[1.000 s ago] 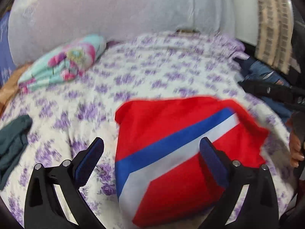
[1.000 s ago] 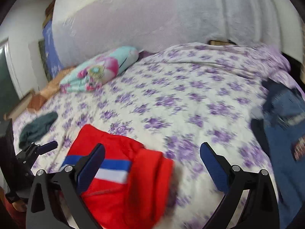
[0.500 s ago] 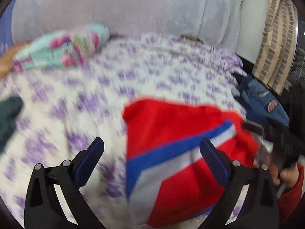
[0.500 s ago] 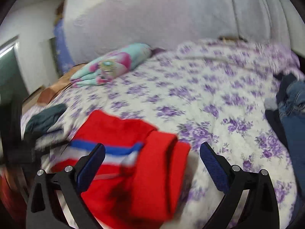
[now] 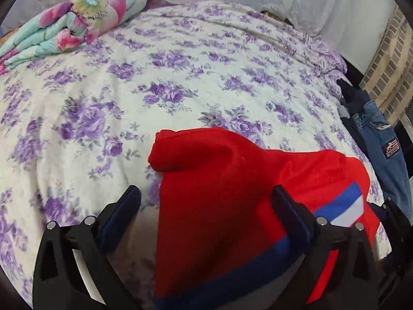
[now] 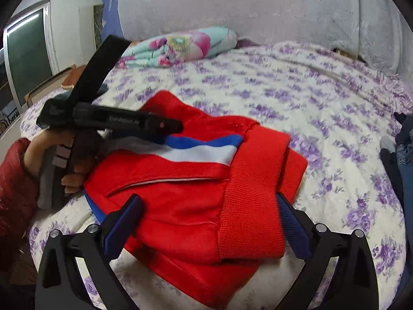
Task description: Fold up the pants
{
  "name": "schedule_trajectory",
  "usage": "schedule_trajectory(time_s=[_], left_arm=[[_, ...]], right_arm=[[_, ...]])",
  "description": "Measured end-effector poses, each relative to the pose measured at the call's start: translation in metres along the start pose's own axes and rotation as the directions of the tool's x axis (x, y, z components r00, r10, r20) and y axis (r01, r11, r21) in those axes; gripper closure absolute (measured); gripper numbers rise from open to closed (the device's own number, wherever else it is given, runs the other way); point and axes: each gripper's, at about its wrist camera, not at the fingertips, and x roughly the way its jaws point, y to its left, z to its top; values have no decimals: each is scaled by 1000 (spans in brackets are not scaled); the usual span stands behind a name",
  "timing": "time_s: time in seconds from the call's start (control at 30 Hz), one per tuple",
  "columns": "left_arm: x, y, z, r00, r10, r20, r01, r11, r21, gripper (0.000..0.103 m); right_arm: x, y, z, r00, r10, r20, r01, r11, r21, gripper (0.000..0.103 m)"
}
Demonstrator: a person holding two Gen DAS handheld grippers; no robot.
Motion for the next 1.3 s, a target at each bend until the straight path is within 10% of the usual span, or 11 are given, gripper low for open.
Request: schedule_trajectory(time_s=[0.13,0.33,0.6,0.73,0.87,1.1,1.3], left_arm=[[-47,6,-14,994,-28,109,30,999,-22,5],[-38,10,-57,999,9,52,-11,999,37,4],[-56,25,-68,986,-105,129,113,992,-57,5],[-56,29,-78,988,-123,93,132,986,-101,5],[-52,16,-77,996,-57,62,60,997,-49,4],[-59,31,-83,975,-196,104,205,975,-88,5],[-52,12,-82,982,-181,53,183,983,-17,4]], right_arm=[[-35,5,-6,983,26,180,-22,999,-27,3],[-3,24,-6,1000,-16,-7,16,995,-97,3],[-44,-4,-16,978,24,206,-38,997,64,3],[15,-36,-12,994,-2,-105,26,973,230,3],[14,-48,-16,995,55,-83,-28,954,300,3],[5,-76,-23,977,212,17,-197,870,453,3],[14,-83,-16,966,257,2,-223,832,509,3]])
